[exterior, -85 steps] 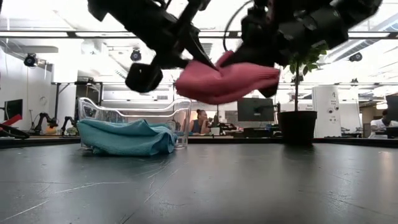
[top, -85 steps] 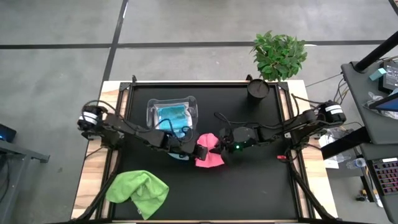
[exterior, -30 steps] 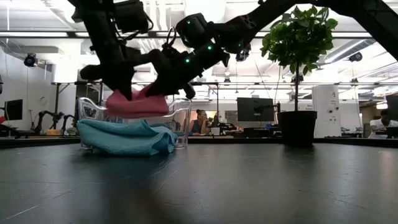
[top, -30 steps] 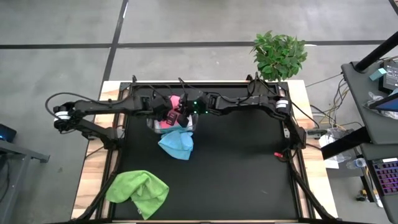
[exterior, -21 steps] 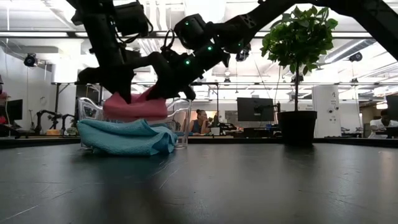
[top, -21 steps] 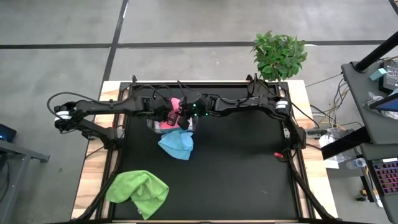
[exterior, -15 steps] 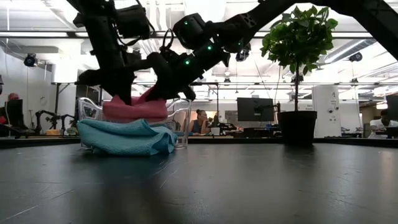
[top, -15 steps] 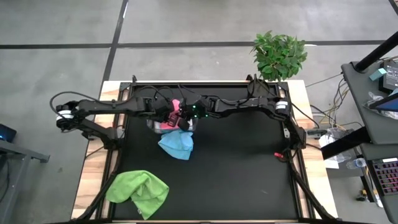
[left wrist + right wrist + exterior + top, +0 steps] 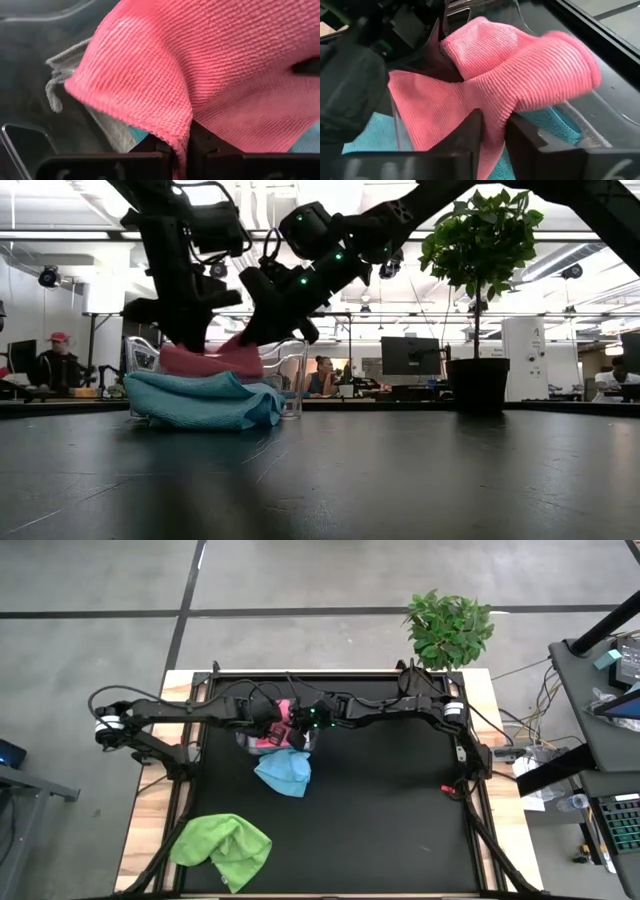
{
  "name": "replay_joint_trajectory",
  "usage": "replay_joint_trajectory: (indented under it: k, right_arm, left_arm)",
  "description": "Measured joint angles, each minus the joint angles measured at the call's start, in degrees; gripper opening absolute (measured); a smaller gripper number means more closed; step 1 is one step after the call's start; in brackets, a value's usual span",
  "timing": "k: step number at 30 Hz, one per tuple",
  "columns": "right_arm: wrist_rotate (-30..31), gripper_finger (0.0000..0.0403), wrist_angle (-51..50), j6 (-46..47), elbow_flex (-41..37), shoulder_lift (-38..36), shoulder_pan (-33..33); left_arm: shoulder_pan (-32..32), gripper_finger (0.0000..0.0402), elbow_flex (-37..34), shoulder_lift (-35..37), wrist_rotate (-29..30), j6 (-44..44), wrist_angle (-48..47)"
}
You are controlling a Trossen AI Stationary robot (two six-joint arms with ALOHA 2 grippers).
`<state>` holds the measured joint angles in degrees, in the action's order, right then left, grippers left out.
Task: Fold microfiber towels
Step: Put the pink microfiber cloth into the transparent bin
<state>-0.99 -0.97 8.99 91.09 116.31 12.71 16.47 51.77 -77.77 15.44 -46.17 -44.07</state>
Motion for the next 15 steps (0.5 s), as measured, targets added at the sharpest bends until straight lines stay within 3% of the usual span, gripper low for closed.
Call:
replay_joint_trajectory:
  k: [6,15]
  right_arm:
    - [-0.1,0.0105,0.0,0.0,0.0,0.0,-0.1]
    - [-0.4,0.0111,-3.2,-0.5,0.1,-1.0,1.0]
  left_arm:
    - [0.0,0.0014,0.0,0.1,0.0,0.0,0.6]
    - [0.0,0.0103,0.0,0.5,-0.1,0.1,-0.6]
